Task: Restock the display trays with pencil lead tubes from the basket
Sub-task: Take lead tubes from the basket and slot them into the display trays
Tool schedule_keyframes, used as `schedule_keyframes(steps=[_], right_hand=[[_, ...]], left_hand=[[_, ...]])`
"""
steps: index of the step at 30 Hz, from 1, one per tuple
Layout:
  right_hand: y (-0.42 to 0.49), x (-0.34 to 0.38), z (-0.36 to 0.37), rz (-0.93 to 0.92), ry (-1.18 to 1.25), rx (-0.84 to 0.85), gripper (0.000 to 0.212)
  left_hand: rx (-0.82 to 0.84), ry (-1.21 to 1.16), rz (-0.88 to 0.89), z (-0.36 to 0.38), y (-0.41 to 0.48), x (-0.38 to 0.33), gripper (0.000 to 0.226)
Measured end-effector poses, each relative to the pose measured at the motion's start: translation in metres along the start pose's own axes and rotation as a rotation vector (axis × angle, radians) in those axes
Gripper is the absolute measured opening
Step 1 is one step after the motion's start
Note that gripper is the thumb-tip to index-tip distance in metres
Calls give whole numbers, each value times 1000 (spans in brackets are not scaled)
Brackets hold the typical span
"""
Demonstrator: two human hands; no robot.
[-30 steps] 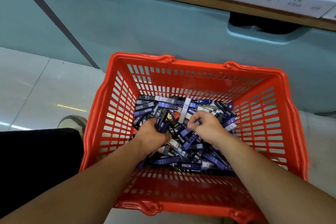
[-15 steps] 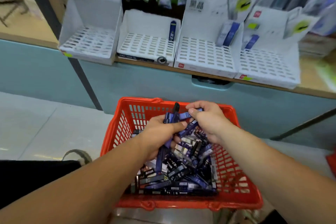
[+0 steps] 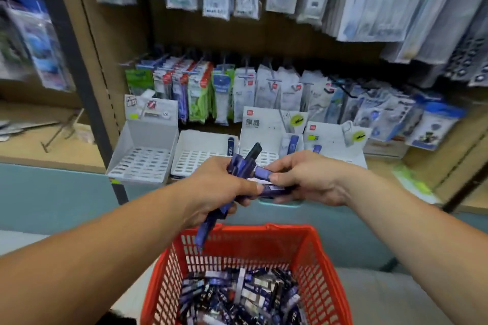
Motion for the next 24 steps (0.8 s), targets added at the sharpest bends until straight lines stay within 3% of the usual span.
schedule_keyframes(steps=[3, 9, 17, 24], right_hand=[[-4, -7, 3, -76, 108, 24, 20], [4, -7, -20, -145, 192, -122, 19], [-2, -33, -85, -166, 352, -535, 20], [18, -39, -144, -191, 371, -760, 31]], left_hand=[[-51, 89, 9, -6, 0, -17, 24], [-188, 14, 74, 1, 31, -35, 28], [-181, -147, 80, 36, 75, -21, 14], [-164, -150, 59, 65, 116, -11, 11]])
Point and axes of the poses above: each hand's wrist, its own y-axis towards the middle knuckle, its own z-axis out of the palm, x = y × z, the point moved 6 cm from there along y, towards the middle knuckle, and after that the axes turned 2 degrees about y, right-handed, at the moved point
